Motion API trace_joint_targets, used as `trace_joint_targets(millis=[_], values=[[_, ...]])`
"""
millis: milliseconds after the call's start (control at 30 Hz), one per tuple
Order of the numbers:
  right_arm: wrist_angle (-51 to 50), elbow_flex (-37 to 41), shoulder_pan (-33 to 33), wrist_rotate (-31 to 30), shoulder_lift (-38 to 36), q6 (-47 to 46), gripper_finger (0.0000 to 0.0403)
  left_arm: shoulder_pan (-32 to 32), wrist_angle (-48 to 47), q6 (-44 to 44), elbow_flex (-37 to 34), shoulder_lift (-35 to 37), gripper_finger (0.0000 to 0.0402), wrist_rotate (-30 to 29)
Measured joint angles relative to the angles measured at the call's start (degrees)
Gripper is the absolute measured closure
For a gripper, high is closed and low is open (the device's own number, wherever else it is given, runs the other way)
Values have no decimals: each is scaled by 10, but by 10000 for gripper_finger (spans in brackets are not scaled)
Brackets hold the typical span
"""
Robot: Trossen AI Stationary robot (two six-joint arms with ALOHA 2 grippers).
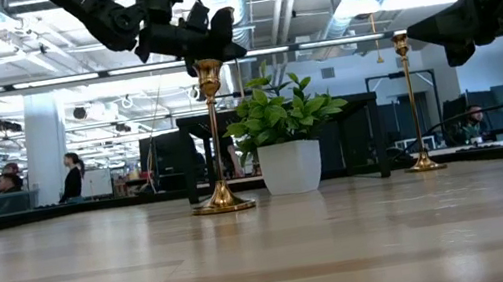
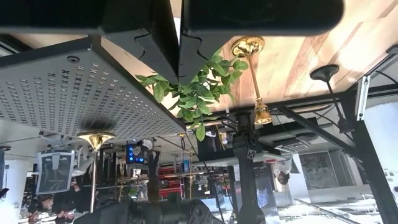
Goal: Pick & Place candle stick holders
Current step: Put the top left gold candle holder on the shelf
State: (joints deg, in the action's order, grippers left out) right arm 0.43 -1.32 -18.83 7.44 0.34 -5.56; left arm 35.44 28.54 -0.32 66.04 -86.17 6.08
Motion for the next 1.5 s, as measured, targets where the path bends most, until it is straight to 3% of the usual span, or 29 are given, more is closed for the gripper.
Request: trace_joint_targets(millis=[500, 800, 1067, 1500], values=[[0, 0, 0, 0, 0, 0, 403, 0, -2, 9, -2, 0, 389, 0], [0, 0, 0, 0, 0, 0, 403, 8, -46, 33, -1, 6, 389, -91], [0, 0, 0, 0, 0, 0, 403, 6, -59, 28, -1, 9, 387, -95], [0, 0, 0, 0, 0, 0, 403, 5, -65, 13, -3, 7, 314, -95]])
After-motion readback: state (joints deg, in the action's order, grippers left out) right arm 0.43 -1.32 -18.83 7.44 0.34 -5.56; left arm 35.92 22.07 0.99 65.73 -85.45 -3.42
